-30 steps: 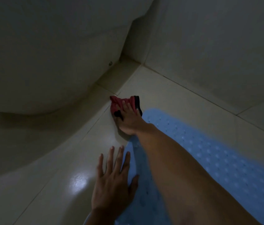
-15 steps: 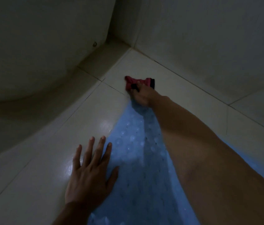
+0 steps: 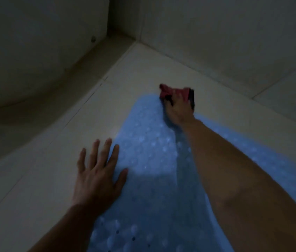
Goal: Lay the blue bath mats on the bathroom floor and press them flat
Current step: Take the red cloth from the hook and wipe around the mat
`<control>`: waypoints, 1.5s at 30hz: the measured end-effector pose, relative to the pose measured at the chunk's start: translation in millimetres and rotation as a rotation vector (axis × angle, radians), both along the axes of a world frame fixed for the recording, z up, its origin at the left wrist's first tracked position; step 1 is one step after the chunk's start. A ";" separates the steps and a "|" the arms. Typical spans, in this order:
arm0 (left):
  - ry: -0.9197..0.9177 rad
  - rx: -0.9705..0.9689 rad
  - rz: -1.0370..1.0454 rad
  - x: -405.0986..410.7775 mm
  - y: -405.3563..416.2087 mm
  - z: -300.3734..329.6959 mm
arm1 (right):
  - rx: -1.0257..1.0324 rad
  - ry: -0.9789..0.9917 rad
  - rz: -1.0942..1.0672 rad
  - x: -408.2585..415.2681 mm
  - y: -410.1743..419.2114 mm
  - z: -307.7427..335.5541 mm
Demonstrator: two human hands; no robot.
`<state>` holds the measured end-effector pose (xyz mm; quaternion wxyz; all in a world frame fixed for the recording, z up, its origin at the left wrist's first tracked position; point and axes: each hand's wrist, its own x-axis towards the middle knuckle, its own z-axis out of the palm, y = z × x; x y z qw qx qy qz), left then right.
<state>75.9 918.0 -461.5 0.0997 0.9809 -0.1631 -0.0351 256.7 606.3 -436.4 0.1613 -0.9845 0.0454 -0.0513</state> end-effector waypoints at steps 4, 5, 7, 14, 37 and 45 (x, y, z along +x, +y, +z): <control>0.050 0.023 0.009 -1.7 -0.6 0.6 | 0.035 0.137 0.080 7.0 -22.1 -9.3; 0.054 0.030 0.014 -2.9 0.8 -0.1 | 0.043 0.192 0.061 6.1 -35.2 -12.7; 0.055 0.043 0.018 -6.6 3.8 -0.3 | 0.021 0.252 -0.013 -11.2 -57.9 -13.2; 0.041 0.017 0.045 -16.1 8.7 -3.5 | 0.063 0.155 -0.132 -56.2 -81.0 -8.7; -0.074 -0.021 -0.278 -36.3 -200.1 -4.4 | 0.027 0.280 -0.139 -89.9 -148.9 27.5; -0.070 0.002 -0.271 -39.4 -205.5 -1.7 | -0.188 0.711 -0.583 -169.7 -304.4 65.7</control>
